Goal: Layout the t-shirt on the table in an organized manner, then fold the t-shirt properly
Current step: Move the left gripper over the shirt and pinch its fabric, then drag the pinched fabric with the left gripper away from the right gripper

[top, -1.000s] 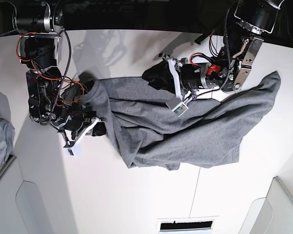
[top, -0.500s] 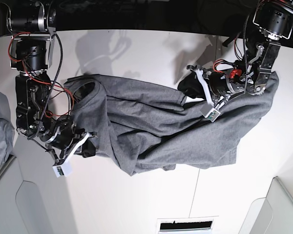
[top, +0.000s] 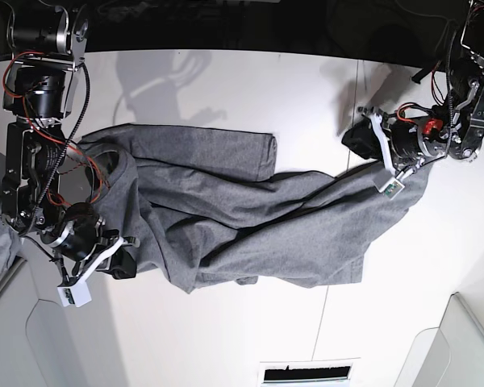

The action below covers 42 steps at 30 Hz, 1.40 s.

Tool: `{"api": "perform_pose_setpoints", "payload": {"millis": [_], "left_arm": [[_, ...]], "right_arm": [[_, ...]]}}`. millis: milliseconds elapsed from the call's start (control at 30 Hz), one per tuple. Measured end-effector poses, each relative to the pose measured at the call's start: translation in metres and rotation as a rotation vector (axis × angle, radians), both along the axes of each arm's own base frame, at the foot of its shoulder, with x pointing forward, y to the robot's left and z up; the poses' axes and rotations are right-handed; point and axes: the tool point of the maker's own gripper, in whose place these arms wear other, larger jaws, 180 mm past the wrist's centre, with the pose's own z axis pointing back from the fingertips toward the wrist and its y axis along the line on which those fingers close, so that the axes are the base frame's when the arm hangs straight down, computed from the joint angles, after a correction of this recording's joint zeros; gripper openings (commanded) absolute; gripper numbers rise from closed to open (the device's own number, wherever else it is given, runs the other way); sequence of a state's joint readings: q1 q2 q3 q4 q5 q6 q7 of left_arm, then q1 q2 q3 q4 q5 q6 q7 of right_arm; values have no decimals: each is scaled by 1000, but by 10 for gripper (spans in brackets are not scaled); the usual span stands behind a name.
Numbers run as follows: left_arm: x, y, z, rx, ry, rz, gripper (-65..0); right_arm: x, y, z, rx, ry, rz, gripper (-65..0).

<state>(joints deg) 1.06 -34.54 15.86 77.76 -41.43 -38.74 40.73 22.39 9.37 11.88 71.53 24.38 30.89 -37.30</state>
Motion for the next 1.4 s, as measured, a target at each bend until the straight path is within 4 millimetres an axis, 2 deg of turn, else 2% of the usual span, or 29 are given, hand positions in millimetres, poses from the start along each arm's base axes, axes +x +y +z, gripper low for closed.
{"api": "perform_pose_setpoints", "payload": {"millis": [67,167,233,367,500,533,633,833,1133,1167,1200,1267,1300,1400], "left_arm": [[1,-33,17,-71,-53,-50,-446],[17,-84,41,-151,-161,-94,-454],[31,-98,39,-122,-207,-44,-454],[42,-100,21,-52,-214,51,-444],[63,-87,13,6,-217,104,-349],[66,-85,12,7,-215,113,-345],[56,-82,0,5,-169,128,-345],[45,-97,2,-85,-108,111,-345],[34,-123,-2,-124,-92,103,-349],[34,-124,-3,-121,-94,102,-370],[35,-124,-4,-112,-100,115,-423],[38,-122,-5,-89,-121,113,-596],[38,-119,-7,-70,-124,105,-650],[35,-116,-9,-54,-112,97,-650]], "right_arm": [[0,0,0,1,1,0,-650],[0,0,0,-1,1,0,-650],[0,0,-1,-4,2,0,-650],[-1,-3,-4,-32,8,0,-650],[-1,-3,-4,-35,11,1,-650],[-1,-3,-4,-34,11,1,-650],[-5,-3,-9,-38,22,1,-650],[-5,-4,-11,-39,26,0,-650],[-6,-4,-12,-39,28,0,-650],[-6,-4,-12,-39,28,0,-650],[-6,-4,-12,-39,28,0,-650],[-6,-4,-12,-39,28,0,-650],[-6,-4,-12,-39,28,0,-650],[-6,-4,-12,-39,28,0,-650]]}}
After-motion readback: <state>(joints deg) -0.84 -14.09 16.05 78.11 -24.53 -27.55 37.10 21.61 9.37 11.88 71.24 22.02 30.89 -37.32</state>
